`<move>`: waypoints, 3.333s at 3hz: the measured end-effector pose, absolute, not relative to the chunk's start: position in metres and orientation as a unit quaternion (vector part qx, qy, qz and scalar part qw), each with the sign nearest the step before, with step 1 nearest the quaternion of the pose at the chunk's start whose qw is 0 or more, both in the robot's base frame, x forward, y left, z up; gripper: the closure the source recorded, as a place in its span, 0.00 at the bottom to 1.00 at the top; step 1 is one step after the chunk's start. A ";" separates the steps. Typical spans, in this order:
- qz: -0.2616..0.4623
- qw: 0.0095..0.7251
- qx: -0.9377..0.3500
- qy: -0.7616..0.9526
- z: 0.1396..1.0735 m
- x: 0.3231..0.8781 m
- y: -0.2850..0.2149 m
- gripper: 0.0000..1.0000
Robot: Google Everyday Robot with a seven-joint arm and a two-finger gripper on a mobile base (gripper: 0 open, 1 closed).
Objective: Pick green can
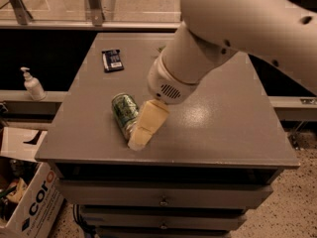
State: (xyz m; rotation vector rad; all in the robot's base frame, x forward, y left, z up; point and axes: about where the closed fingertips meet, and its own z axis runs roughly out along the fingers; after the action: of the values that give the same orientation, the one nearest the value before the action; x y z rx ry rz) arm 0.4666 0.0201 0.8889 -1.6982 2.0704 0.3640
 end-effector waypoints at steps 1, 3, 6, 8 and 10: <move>0.168 0.224 -0.628 0.726 0.879 0.468 0.059 0.00; 0.204 0.229 -0.643 0.702 0.866 0.467 0.101 0.00; 0.194 0.244 -0.632 0.709 0.868 0.479 0.090 0.00; 0.147 0.282 -0.605 0.730 0.865 0.518 0.031 0.00; 0.153 0.273 -0.603 0.734 0.846 0.505 0.038 0.00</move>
Offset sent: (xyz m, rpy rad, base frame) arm 0.0037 0.0853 -0.0262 0.1336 0.0527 0.1341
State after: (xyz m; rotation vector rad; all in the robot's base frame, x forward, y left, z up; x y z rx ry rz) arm 0.5047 0.0376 0.8461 -1.6229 1.9754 0.4109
